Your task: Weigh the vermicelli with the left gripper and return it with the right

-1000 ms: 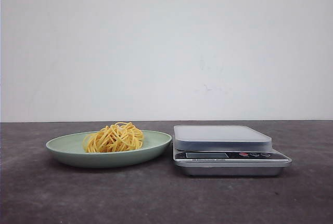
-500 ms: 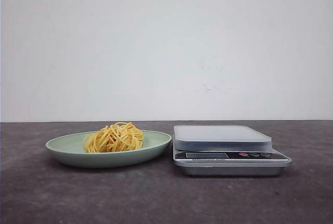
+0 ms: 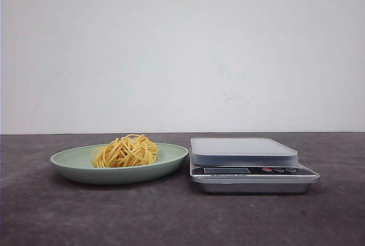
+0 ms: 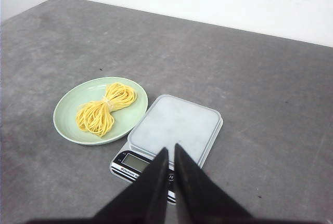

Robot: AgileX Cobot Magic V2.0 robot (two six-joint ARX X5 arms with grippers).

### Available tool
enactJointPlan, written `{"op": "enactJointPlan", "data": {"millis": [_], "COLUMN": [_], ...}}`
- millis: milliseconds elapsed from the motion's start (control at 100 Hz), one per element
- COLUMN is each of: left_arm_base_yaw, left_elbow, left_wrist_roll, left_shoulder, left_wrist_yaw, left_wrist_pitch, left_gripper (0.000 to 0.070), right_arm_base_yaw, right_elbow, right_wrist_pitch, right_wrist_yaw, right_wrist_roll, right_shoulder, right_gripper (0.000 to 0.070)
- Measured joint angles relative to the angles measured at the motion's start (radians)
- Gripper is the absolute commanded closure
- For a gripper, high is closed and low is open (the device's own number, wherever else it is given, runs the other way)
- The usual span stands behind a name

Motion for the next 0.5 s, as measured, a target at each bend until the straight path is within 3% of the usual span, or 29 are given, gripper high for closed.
{"op": "enactJointPlan", "data": {"millis": [380, 500], "left_arm_base_yaw": [0.000, 0.000], "left_elbow": [0.000, 0.000], "left_wrist_roll": [0.000, 0.000], "left_shoulder": [0.000, 0.000], "left_wrist_yaw": [0.000, 0.000], "left_wrist_pitch": [0.000, 0.000], "left_gripper": [0.0700, 0.0700], "right_arm_base_yaw": [0.000, 0.000], "right_elbow": [0.000, 0.000], "right_wrist_pitch": [0.000, 0.010], "right_wrist_yaw": [0.003, 0.069], "right_wrist_roll": [-0.004, -0.019], "right_shoulder": [0.000, 0.000], "right_gripper": [0.0690, 0.0690]}}
